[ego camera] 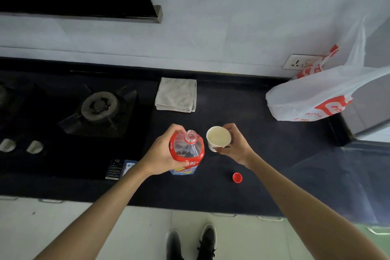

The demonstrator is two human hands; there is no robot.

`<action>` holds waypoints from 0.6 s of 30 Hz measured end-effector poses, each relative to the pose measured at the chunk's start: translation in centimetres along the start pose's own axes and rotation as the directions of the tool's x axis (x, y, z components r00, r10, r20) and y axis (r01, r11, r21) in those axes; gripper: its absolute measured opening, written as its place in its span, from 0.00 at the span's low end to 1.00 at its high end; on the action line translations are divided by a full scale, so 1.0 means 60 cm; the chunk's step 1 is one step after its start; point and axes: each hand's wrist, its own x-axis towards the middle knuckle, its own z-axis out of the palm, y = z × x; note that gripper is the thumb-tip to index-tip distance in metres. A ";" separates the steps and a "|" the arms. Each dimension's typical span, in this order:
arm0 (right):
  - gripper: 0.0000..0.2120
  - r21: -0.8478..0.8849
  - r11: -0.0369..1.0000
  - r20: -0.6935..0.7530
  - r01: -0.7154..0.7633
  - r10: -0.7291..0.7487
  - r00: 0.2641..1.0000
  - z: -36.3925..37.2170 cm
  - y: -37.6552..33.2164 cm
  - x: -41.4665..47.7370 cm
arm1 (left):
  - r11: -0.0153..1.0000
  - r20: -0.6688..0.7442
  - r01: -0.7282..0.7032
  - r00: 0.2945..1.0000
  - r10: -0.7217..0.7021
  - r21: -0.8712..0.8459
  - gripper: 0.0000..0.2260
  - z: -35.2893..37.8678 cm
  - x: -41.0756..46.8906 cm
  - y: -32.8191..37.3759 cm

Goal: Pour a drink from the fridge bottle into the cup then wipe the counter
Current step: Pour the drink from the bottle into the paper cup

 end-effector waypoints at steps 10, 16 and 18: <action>0.33 -0.051 0.999 -0.006 -0.010 0.010 1.000 0.024 0.030 -0.004 | 1.000 0.011 -0.003 1.000 0.004 -0.027 0.34 0.009 -0.004 -0.019; 0.33 -0.053 0.998 -0.015 -0.020 0.019 1.000 0.032 0.037 0.002 | 0.999 0.043 0.018 0.999 -0.016 -0.044 0.35 0.012 -0.004 -0.028; 0.34 -0.053 0.998 -0.013 -0.028 0.027 1.000 0.033 0.040 0.004 | 0.998 0.054 0.031 0.998 -0.028 -0.051 0.36 0.013 -0.006 -0.031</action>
